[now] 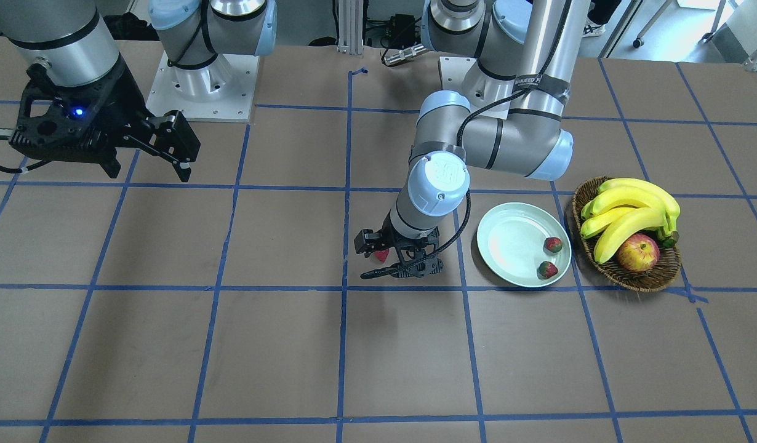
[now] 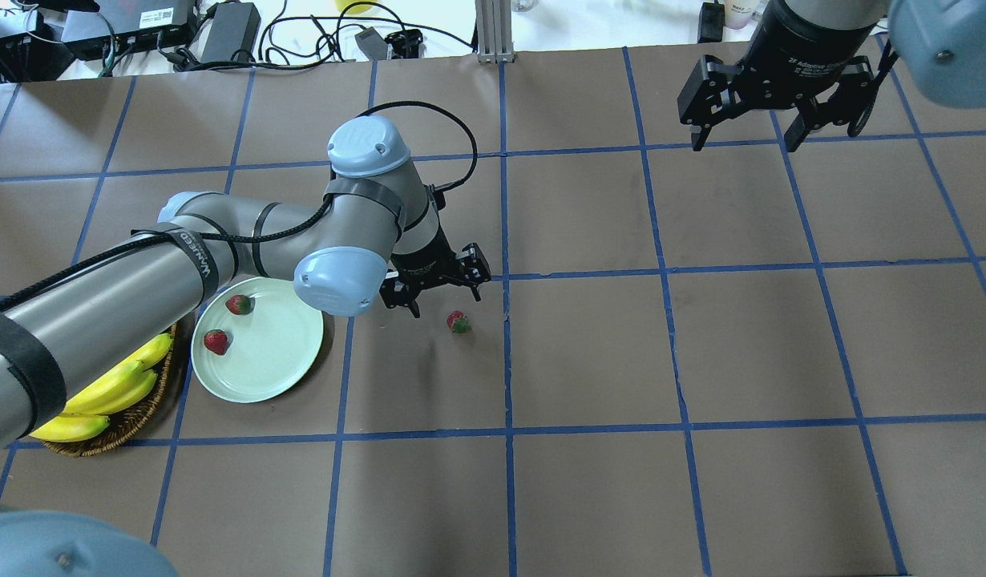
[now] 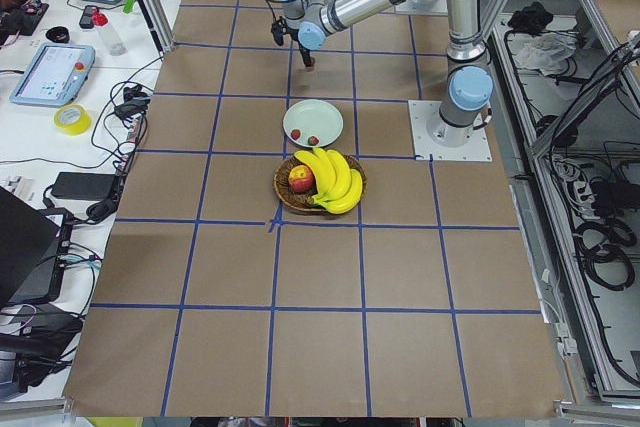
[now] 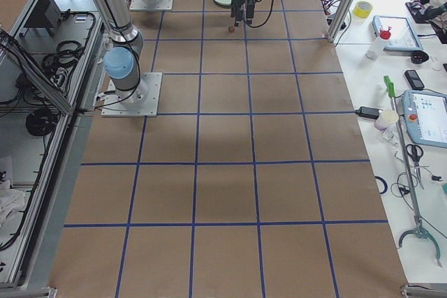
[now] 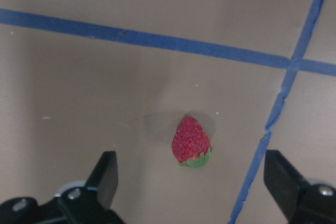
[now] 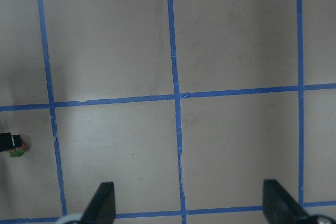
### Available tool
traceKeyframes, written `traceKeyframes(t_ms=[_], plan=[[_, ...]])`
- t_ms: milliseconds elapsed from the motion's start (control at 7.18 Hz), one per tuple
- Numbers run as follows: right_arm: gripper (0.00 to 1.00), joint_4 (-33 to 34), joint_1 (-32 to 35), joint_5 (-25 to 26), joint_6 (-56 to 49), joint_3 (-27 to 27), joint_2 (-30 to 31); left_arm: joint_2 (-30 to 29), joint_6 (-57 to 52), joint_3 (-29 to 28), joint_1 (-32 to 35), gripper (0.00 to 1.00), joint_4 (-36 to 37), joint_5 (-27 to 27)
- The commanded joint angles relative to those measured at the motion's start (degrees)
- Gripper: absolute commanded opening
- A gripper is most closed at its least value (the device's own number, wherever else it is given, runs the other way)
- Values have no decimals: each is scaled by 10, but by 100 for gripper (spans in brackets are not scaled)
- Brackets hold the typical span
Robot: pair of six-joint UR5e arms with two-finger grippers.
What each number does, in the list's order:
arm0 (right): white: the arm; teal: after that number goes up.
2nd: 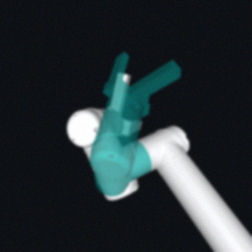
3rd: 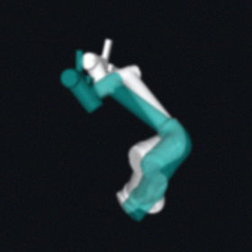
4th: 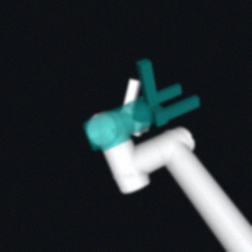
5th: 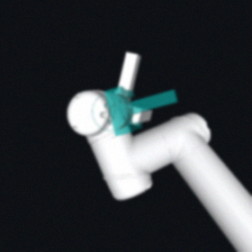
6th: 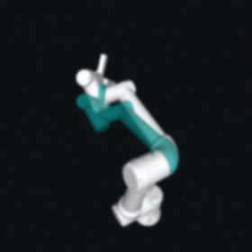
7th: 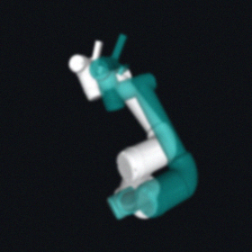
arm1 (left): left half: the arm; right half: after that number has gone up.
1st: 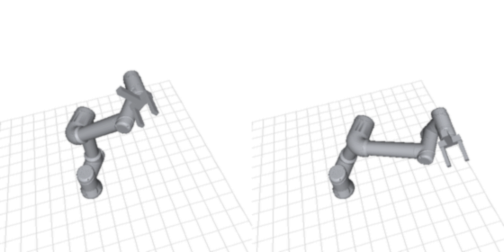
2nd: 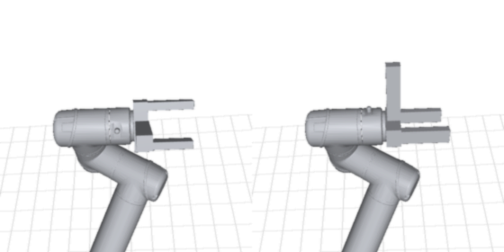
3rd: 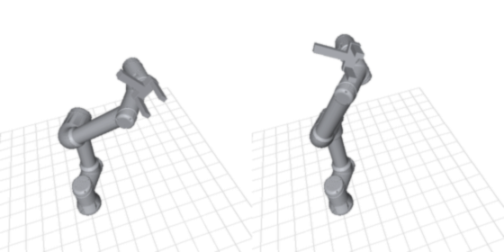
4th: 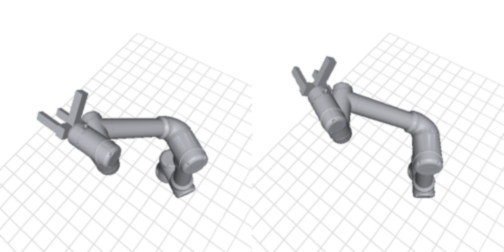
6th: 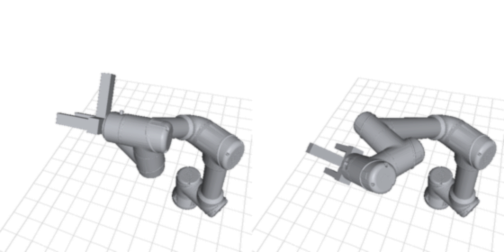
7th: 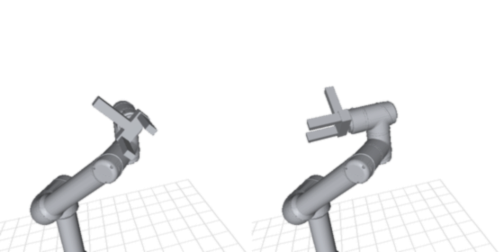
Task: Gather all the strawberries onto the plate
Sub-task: 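Move the left gripper to the last strawberry and grasp it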
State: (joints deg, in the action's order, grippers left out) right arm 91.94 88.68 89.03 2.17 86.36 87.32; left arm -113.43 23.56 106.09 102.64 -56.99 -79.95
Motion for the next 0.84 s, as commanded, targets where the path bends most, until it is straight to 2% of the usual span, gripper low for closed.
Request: traceKeyframes(t_ms=[0,139,279,418,557,697], plan=[[100,0,0,0,0,0,0,-19,13,6,1,100,15,15],[100,0,0,0,1,0,0,-23,13,7,1,97,15,16],[100,0,0,0,1,-1,0,-24,12,7,2,64,15,17],[100,0,0,0,1,-1,0,-24,11,7,2,19,14,36],[100,0,0,0,1,0,0,-23,15,7,2,0,14,46],[100,0,0,0,1,0,0,-23,18,7,1,0,13,44]])
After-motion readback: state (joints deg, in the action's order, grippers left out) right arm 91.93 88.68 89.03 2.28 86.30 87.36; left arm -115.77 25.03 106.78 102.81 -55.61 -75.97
